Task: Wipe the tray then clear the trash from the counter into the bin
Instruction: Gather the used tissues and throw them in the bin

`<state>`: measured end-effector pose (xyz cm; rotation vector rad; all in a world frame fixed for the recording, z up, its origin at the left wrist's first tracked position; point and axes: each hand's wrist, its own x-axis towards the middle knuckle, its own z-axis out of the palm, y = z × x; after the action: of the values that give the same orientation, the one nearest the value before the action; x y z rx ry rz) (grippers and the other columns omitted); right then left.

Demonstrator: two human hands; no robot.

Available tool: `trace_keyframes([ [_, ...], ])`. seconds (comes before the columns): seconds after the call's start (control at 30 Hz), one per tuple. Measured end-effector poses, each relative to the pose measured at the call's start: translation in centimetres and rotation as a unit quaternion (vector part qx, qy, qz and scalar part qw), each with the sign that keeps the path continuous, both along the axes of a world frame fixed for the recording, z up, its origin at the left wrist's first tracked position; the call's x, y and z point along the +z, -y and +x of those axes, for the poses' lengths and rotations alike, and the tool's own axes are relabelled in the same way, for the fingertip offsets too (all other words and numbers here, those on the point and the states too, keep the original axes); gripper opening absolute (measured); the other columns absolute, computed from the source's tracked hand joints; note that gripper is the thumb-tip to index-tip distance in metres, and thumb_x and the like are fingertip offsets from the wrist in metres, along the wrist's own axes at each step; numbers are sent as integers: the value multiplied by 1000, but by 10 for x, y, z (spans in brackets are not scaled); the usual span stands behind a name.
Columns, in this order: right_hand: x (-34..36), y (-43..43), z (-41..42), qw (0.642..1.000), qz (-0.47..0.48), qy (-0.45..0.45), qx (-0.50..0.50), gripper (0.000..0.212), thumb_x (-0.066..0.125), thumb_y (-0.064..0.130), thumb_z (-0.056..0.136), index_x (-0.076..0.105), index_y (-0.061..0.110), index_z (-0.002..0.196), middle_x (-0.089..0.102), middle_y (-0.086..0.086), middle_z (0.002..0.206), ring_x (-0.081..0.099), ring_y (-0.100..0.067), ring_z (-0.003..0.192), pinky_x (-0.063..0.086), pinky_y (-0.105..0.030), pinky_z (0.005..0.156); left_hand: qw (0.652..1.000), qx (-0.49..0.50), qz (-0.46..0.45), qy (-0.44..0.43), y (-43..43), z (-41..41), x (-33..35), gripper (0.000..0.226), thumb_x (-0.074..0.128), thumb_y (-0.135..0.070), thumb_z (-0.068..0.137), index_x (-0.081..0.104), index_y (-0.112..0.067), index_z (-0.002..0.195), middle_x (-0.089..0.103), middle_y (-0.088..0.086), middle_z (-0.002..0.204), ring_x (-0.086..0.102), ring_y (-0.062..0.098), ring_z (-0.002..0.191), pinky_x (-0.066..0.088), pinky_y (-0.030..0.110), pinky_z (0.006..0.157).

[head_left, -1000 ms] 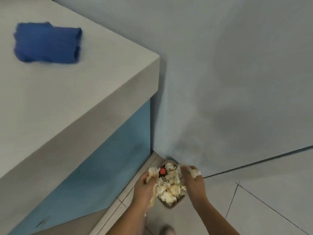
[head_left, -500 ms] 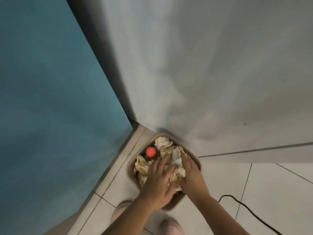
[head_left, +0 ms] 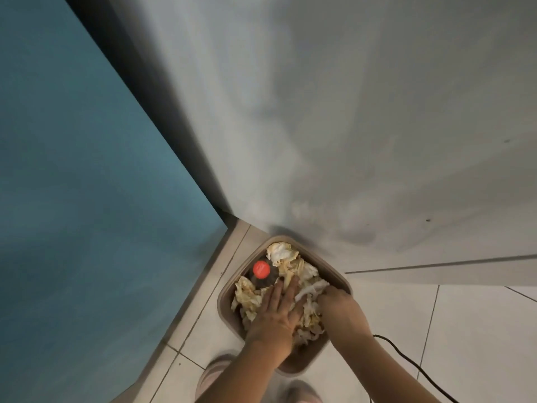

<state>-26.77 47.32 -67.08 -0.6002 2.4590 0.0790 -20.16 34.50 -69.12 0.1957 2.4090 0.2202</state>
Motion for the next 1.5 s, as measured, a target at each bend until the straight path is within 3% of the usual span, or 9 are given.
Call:
trace_keyframes([
  [0.13, -7, 16, -4, 997, 62, 35, -26, 29, 38, 5, 96, 54, 5, 121, 56, -11, 123, 55, -23, 112, 46, -28, 90, 999, -21, -11, 23, -9, -9, -8, 79, 34, -4, 92, -18, -26, 147, -49, 3, 136, -40, 26, 126, -24, 40, 104],
  [0.47, 8, 25, 0, 994, 93, 46, -35, 38, 43, 16, 96, 45, 5, 132, 42, -14, 134, 45, -25, 120, 40, -31, 98, 999, -24, 26, -32, 0, -7, 2, 75, 35, -24, 100, -27, -31, 141, -44, 3, 142, -38, 28, 128, -25, 40, 103],
  [0.67, 49, 20, -3, 991, 60, 97, -77, 36, 37, 5, 95, 46, 2, 130, 45, -15, 135, 44, -25, 125, 37, -28, 101, 994, -36, 58, -91, 20, 2, 20, 124, 73, -56, 66, -14, -21, 148, 11, 4, 153, 26, 33, 139, 12, 50, 109],
  [0.8, 71, 16, 2, 986, 48, 100, -125, 34, 39, 4, 94, 49, 4, 126, 50, -13, 130, 50, -23, 120, 40, -24, 95, 992, -40, 72, -96, 28, 2, 47, 104, 56, -51, 83, -24, -26, 144, -30, -1, 146, -27, 21, 134, -24, 38, 105],
  [0.97, 118, 19, 4, 979, 41, 75, -184, 32, 40, 7, 90, 55, 14, 118, 55, -5, 123, 56, -21, 113, 44, -26, 88, 976, 108, 100, -158, 34, 8, 103, 83, 51, -46, 91, -7, -30, 149, -23, 0, 153, -18, 22, 143, -16, 39, 113],
  [1.1, 190, 45, 0, 980, -16, 78, -184, 31, 47, 20, 88, 56, 26, 118, 59, 4, 121, 56, -17, 113, 44, -25, 86, 928, 254, 127, -243, 52, 17, 181, 50, 45, -34, 97, 31, -32, 145, 8, -2, 158, -8, 16, 145, -3, 31, 115],
  [1.23, 300, 81, 6, 981, -120, 87, -127, 30, 56, 42, 87, 59, 31, 115, 62, 7, 114, 58, -16, 107, 45, -27, 87, 851, 345, 172, -358, 81, 42, 283, 25, 59, -22, 84, 69, -28, 106, 63, -3, 117, 58, 19, 114, 50, 39, 95],
  [1.37, 442, 103, 21, 953, -276, 63, -105, 30, 62, 50, 81, 58, 41, 109, 62, 19, 100, 60, -5, 94, 43, -22, 78, 743, 470, 274, -391, 93, 86, 432, 21, 50, -41, 80, 65, -41, 94, 66, -22, 95, 61, -10, 82, 46, 8, 73],
  [1.5, 562, 144, 57, 899, -430, 56, -68, 22, 72, 40, 76, 64, 39, 97, 65, 15, 90, 60, 0, 80, 42, -20, 70, 625, 562, 319, -438, 115, 147, 563, 17, 59, -47, 74, 68, -45, 89, 71, -20, 81, 66, 0, 78, 48, 9, 75],
])
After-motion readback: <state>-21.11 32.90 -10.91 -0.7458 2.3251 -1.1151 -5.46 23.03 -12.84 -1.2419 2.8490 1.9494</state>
